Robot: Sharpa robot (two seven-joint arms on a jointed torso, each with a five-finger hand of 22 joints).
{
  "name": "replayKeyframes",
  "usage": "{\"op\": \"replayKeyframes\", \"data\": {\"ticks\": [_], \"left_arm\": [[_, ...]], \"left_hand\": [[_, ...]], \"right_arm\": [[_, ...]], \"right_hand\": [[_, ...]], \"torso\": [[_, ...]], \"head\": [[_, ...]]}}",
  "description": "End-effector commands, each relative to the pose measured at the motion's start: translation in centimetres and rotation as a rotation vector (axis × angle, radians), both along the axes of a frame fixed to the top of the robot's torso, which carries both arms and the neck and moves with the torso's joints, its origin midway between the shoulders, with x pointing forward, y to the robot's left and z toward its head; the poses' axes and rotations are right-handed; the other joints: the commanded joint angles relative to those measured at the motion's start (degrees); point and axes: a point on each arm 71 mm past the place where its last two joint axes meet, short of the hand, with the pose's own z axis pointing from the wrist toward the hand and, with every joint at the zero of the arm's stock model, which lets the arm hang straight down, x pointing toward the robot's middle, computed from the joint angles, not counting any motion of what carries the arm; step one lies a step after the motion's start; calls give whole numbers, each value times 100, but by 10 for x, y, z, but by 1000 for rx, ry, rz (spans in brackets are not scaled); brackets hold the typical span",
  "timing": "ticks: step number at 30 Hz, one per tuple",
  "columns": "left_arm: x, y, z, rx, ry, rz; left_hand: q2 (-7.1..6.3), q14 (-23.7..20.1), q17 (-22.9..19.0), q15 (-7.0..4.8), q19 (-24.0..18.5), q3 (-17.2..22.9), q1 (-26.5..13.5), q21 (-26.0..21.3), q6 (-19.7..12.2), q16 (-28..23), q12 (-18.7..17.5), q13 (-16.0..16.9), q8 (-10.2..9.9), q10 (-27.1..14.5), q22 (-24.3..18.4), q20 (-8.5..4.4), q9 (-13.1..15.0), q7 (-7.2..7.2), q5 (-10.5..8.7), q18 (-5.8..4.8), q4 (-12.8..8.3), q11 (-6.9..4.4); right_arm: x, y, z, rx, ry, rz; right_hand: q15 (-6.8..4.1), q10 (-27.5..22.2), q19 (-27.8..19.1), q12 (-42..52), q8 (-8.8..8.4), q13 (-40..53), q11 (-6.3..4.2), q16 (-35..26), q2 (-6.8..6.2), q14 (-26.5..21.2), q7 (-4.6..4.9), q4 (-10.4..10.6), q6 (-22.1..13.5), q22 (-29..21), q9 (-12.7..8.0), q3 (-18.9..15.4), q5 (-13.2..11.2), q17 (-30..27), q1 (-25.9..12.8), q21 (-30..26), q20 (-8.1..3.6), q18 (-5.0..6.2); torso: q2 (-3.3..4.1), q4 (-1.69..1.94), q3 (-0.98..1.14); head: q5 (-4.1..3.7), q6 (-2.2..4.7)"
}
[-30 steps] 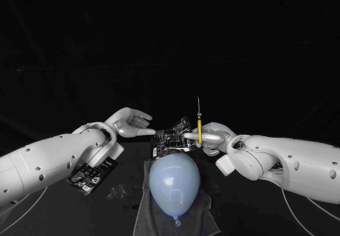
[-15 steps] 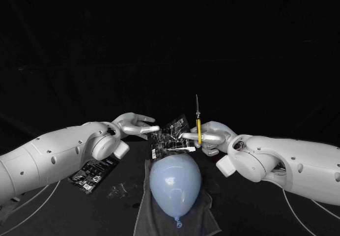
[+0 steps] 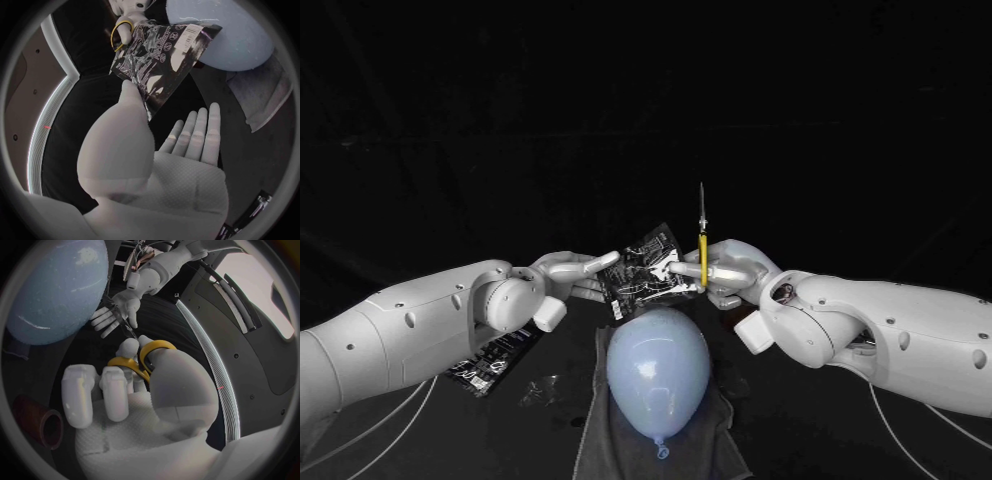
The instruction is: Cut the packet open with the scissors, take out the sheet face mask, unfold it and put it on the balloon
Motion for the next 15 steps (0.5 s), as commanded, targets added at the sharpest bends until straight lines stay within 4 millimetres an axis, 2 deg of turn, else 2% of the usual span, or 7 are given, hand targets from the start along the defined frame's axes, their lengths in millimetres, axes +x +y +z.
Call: {"op": "replayKeyframes", "data": {"ticks": [1, 4, 8, 9, 11, 12, 15], "left_arm": [[-1, -4, 6, -233, 11, -9], [-2, -4, 6, -285, 7, -15], [-5, -7, 3, -344, 1, -29], [-6, -8, 3, -363, -2, -31], [-7, -10, 2, -393, -12, -34], [-7, -10, 2, -399, -14, -35], [-8, -14, 3, -436, -27, -43]], "left_hand": [[101, 65, 10, -10, 33, 74, 37, -62, 88, 33, 47, 6, 45, 74, -28, 6, 39, 621, 3, 46, -7, -10], [164, 127, 18, -24, 48, 125, 61, -109, 167, 52, 77, 2, 95, 133, -46, 5, 76, 624, -13, 53, -8, -25], [348, 233, 30, -41, 82, 278, 137, -170, 303, 85, 101, -9, 182, 189, -53, 4, 136, 657, -36, 60, -14, -27], [397, 238, 28, -40, 91, 318, 153, -187, 319, 81, 103, -13, 200, 196, -53, 4, 146, 664, -41, 60, -16, -24], [622, 263, 26, -42, 126, 481, 213, -218, 377, 76, 112, -18, 249, 220, -50, 3, 176, 673, -55, 63, -24, -22], [622, 263, 26, -42, 126, 481, 213, -218, 377, 76, 112, -18, 249, 220, -50, 3, 176, 673, -55, 63, -24, -22], [782, 302, 24, -51, 158, 600, 266, -264, 538, 74, 131, -20, 347, 269, -51, 1, 242, 668, -64, 64, -32, -31]], "right_arm": [[6, -1, 6, 27, -72, -38], [9, 1, 6, 35, -81, -49], [12, 3, 8, 42, -90, -57], [13, 3, 9, 43, -92, -59], [14, 5, 10, 45, -96, -62], [15, 5, 10, 45, -97, -63], [17, 7, 11, 49, -99, -68]], "right_hand": [[-31, 1279, 442, 5733, 30, 1940, 95, 20, 84, 608, 15, -1029, 12, 1398, 9, 1245, -18, 1509, 5, 29, -29, -43], [-31, 1279, 442, 5733, 30, 1940, 95, 20, 84, 608, 15, -1029, 12, 1398, 9, 1245, -18, 1509, 5, 29, -29, -43], [-31, 1279, 441, 5733, 32, 1940, 94, 20, 86, 608, 14, -1035, 12, 1397, 11, 1251, -20, 1509, 4, 27, -30, -42], [-31, 1279, 440, 5733, 33, 1940, 94, 20, 87, 608, 14, -1039, 12, 1397, 12, 1255, -20, 1509, 3, 26, -31, -42], [-31, 1279, 440, 5733, 33, 1940, 94, 20, 87, 608, 14, -1039, 12, 1397, 12, 1255, -20, 1509, 3, 26, -31, -42], [-31, 1279, 440, 5733, 33, 1940, 94, 20, 87, 608, 14, -1039, 12, 1397, 12, 1255, -20, 1509, 3, 26, -31, -42], [-31, 1279, 440, 5733, 33, 1940, 94, 20, 87, 608, 14, -1039, 12, 1397, 12, 1255, -20, 1509, 3, 26, -31, -42]], "torso": [[2, 11, -4], [1, 12, -7], [-3, 9, -9], [-4, 6, -9], [-4, -1, -14], [-4, -2, -15], [-1, -5, -9]], "head": [[24, 32], [52, 44], [85, 76], [91, 90], [91, 115], [92, 118], [99, 134]]}}
